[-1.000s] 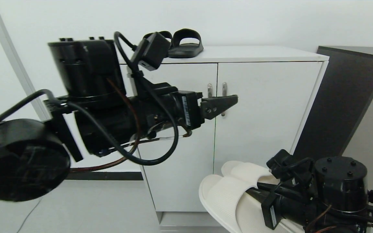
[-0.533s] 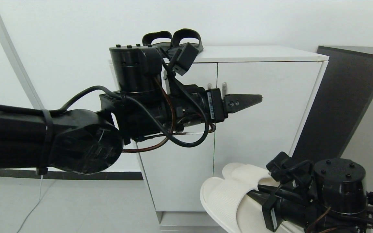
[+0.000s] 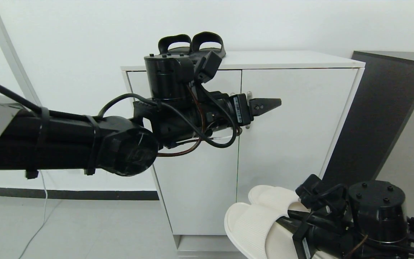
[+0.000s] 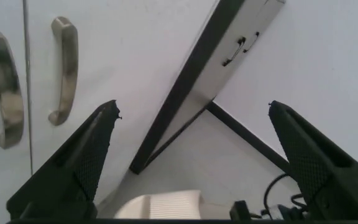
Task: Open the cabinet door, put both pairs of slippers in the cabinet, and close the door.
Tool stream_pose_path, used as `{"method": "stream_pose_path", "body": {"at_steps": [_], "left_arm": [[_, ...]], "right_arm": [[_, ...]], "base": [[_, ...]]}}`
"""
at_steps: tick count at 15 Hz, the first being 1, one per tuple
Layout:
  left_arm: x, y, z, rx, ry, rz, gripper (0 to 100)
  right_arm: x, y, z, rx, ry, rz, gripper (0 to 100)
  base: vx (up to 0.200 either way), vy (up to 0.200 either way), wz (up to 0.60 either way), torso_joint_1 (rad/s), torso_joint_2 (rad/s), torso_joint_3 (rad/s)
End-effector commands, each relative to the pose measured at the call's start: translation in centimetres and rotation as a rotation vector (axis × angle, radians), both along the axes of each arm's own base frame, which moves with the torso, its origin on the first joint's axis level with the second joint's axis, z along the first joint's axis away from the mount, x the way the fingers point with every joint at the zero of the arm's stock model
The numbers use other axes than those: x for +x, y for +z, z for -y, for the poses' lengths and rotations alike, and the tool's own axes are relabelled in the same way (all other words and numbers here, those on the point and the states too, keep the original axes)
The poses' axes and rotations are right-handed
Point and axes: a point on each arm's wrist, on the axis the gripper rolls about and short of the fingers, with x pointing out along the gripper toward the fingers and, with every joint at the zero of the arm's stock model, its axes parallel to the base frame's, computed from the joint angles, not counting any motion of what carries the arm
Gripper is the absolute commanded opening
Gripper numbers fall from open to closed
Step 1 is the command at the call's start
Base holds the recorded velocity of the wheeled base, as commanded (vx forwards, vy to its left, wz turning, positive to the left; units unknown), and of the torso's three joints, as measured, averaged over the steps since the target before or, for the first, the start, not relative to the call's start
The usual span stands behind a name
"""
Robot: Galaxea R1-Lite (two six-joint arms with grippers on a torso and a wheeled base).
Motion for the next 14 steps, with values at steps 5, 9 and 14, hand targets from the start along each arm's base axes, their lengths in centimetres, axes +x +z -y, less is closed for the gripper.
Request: {"method": "stream_pose_path", "body": {"at_steps": [5,9,14], "left_arm": [[3.1,-1.3,0.3,0.024,0.067,-0.011,100],[4.4,-1.7,0.9,0.041,0.109,-0.023,100],[5.9,-2.2,1.7,0.043,0.113,-0.025,100]], "right_arm": [[-0.1,-0.1,0.0,-0.009,0.002,0.0,0],[-0.1,-0.1,0.1,-0.008,0.002,0.001,0],[-0.2,-0.3,0.2,-0.009,0.002,0.0,0]], "base": [[0.0,0.0,0.0,0.0,0.0,0.0],[0.0,0.0,0.0,0.0,0.0,0.0],[0.0,0.0,0.0,0.0,0.0,0.0]]}}
